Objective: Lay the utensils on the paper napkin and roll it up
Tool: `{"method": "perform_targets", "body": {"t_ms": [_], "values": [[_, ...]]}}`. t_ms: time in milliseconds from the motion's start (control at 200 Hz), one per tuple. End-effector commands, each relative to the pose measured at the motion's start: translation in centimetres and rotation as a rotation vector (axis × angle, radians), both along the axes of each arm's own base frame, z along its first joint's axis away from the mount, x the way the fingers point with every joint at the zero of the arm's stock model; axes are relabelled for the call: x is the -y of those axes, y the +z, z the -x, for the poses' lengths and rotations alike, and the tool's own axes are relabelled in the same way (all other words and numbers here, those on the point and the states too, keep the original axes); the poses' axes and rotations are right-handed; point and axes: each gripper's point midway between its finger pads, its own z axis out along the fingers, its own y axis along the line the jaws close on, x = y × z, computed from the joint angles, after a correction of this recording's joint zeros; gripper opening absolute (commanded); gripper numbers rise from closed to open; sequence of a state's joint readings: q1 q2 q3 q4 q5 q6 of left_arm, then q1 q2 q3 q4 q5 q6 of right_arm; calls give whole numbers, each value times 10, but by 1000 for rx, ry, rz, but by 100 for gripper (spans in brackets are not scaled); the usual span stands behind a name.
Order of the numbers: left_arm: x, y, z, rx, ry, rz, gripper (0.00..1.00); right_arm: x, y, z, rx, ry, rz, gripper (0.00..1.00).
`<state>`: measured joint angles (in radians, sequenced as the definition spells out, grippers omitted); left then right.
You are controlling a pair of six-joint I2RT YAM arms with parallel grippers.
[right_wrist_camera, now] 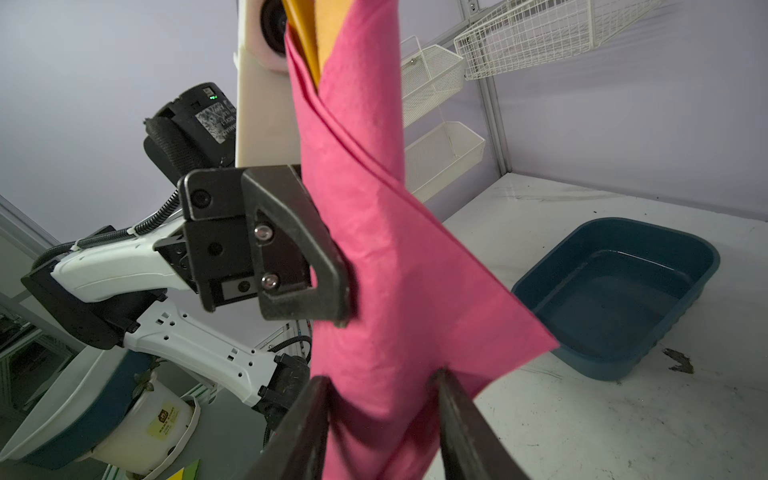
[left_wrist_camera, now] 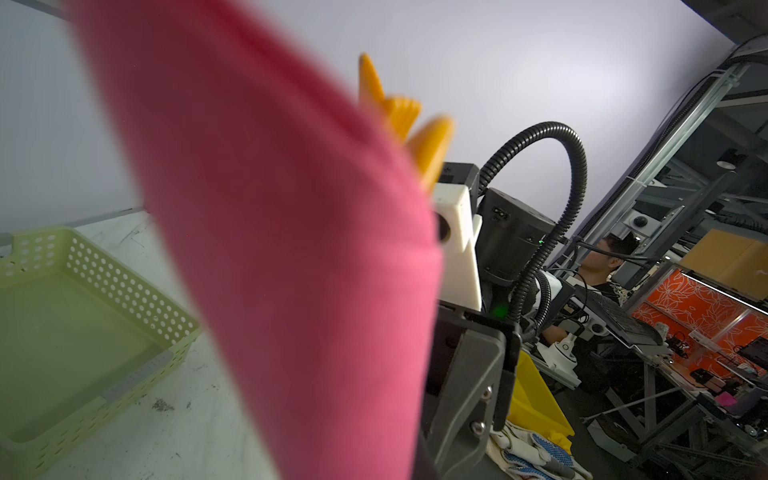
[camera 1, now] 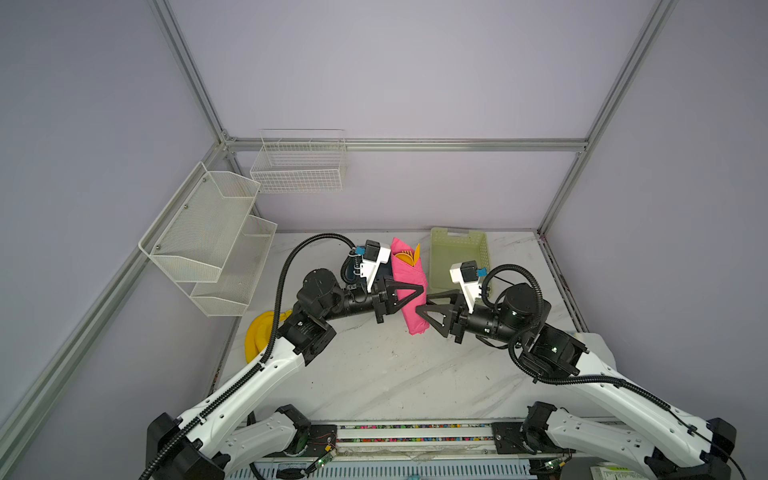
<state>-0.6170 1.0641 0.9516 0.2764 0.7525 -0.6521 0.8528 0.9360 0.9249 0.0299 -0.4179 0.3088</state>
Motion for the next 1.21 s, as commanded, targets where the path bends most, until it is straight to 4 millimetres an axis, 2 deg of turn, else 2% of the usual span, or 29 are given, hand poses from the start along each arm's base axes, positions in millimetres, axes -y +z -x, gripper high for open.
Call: {"method": "perform_targets", "body": {"t_ms": [0, 215, 650, 820, 1015, 1145, 1200], "values": [[-10, 63, 17, 140, -19, 107, 1, -2, 0, 2, 2, 22, -14, 46], [-6, 60, 15, 126, -35, 106, 1, -4, 11, 2, 22, 29, -50, 46], [-1, 59, 24, 125, -111, 101, 1, -16, 18, 6, 30, 98, -70, 41], [3, 56, 28, 116, -162, 89, 1, -18, 17, 10, 28, 123, -68, 33], [3, 57, 29, 122, -153, 86, 4, -16, 16, 10, 21, 116, -63, 17], [-3, 59, 29, 142, -109, 75, 9, -9, 21, 12, 24, 94, -86, 12], [-5, 60, 28, 146, -88, 70, 15, -7, 22, 12, 29, 86, -90, 10]]}}
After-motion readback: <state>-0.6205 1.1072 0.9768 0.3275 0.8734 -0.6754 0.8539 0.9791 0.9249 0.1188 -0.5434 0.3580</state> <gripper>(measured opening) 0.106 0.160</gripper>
